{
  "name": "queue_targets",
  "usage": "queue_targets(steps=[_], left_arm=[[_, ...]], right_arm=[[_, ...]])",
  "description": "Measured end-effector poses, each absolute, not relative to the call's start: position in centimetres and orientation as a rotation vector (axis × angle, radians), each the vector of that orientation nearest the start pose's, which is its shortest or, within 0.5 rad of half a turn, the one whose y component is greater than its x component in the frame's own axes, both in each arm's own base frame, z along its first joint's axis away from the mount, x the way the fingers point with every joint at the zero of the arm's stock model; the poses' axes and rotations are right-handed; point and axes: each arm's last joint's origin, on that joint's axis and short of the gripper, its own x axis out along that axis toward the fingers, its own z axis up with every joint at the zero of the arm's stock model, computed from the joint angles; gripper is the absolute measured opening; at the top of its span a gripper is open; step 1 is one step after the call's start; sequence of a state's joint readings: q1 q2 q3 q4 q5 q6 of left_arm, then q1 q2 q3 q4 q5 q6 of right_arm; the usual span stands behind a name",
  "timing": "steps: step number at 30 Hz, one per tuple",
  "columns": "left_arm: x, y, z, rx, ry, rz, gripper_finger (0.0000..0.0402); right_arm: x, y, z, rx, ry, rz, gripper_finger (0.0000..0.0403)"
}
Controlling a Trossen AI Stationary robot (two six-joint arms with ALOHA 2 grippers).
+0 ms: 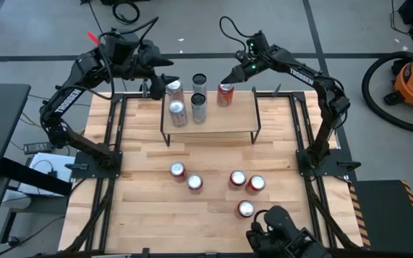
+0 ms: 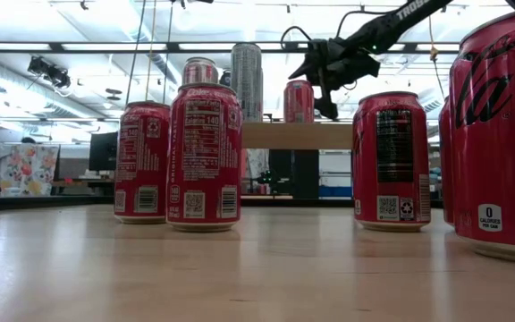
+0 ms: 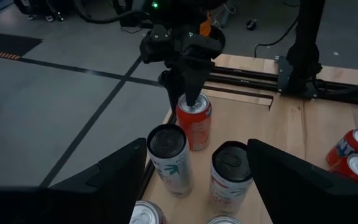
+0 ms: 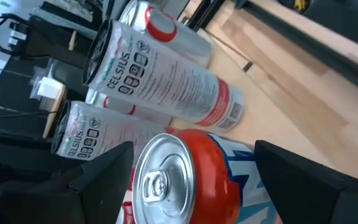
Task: Place canned beverage on shelf
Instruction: Put the top red soda can on the shelf, then put the red soda can aligned with the other red soda can on the shelf
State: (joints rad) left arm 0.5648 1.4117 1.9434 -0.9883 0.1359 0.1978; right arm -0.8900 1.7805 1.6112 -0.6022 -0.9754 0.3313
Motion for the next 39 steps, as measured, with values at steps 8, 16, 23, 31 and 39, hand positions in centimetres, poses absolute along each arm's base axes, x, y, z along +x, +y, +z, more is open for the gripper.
queue_targets(steps=[8,16,23,31,39], left_arm=[[20.9,12.8,49.8,0.034,0.471,0.377,0.0288],[20.9,12.8,49.7,0.031,0.478,0.374,0.0288],[20.8,12.7,49.5,0.014,0.5,0.373,0.0288],[20.9,12.7,49.6,0.022,0.485,0.373,0.0288],[21.4,12.2,50.1,0.003,0.422,0.342,0.0288]], right_arm=[[27.0,-27.7,32.1,0.942,0.488,0.052,0.0343],[27.5,-27.8,32.6,0.858,0.46,-0.011,0.0338],[25.1,-26.6,36.7,0.705,0.412,-0.126,0.0327],[21.5,-22.5,39.2,0.58,0.568,-0.302,0.0326],[22.5,-15.2,40.3,0.394,0.776,-0.351,0.0326]])
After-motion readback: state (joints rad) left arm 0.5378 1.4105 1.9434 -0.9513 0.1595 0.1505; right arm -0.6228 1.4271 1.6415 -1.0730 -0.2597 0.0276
